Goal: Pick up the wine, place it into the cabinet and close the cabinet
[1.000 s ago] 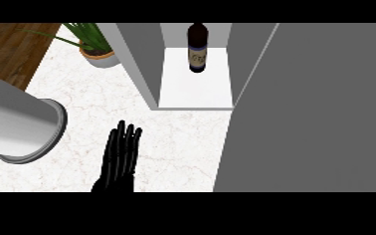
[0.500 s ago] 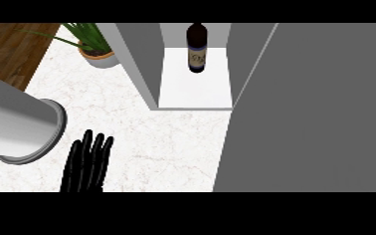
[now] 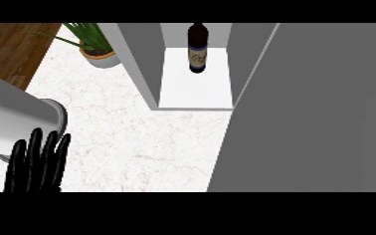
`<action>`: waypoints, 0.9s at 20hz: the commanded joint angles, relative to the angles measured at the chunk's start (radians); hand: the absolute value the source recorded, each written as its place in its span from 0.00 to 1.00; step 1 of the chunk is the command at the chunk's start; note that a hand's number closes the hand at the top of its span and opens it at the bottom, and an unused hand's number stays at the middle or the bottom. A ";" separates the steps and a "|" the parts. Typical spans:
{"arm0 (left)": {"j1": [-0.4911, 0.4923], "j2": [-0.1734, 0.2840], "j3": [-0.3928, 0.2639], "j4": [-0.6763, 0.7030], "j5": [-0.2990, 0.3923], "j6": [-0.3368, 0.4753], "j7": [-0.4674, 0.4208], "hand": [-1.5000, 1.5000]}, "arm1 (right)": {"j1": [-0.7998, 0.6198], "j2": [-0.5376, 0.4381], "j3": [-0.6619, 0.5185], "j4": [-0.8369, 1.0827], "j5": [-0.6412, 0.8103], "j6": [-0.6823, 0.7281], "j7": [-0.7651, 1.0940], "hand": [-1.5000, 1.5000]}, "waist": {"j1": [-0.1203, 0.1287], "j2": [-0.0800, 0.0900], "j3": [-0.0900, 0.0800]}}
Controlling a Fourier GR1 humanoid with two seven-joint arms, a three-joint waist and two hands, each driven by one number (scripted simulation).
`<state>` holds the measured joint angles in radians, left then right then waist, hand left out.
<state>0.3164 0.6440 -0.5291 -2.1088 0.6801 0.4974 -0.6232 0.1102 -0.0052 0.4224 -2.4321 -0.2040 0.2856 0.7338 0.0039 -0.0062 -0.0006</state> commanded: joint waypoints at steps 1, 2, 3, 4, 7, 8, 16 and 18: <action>0.008 0.038 0.133 0.010 0.086 -0.062 0.016 0.00 | 0.006 -0.005 0.136 -0.152 -0.005 0.011 0.055 1.00 | -0.003 0.001 -0.001; 0.051 0.076 0.158 -0.022 0.104 -0.097 0.020 0.00 | -0.004 0.005 0.174 -0.157 0.024 -0.023 0.057 1.00 | 0.002 -0.001 -0.001; 0.132 0.085 0.150 -0.037 0.083 -0.133 -0.040 0.00 | -0.008 0.003 0.178 -0.174 0.006 -0.027 0.105 1.00 | 0.010 -0.002 -0.001; 0.085 0.104 0.236 -0.016 0.164 -0.150 0.021 0.00 | 0.047 0.005 0.253 -0.175 0.065 -0.029 0.053 1.00 | -0.005 -0.003 -0.001; 0.086 0.094 0.277 0.027 0.175 -0.200 0.009 0.00 | -0.030 0.005 0.360 -0.129 0.127 -0.126 0.044 1.00 | -0.003 -0.002 -0.002; 0.132 0.118 0.263 -0.013 0.153 -0.187 0.023 0.00 | -0.035 0.005 0.393 -0.152 0.148 -0.167 0.058 1.00 | 0.000 -0.004 -0.001; 0.119 0.123 0.348 0.043 0.194 -0.278 0.036 0.00 | -0.125 0.003 0.557 -0.058 0.263 -0.348 0.017 1.00 | -0.001 -0.004 -0.002; 0.138 0.147 0.381 0.048 0.201 -0.323 0.035 0.00 | -0.197 0.003 0.535 0.022 0.273 -0.388 -0.028 1.00 | 0.011 -0.001 -0.002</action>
<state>0.4356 0.7686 -0.1980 -2.0770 0.8595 0.2391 -0.5890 0.0112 -0.0367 0.7921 -2.4328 0.0117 -0.0306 0.7379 0.0045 -0.0096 -0.0025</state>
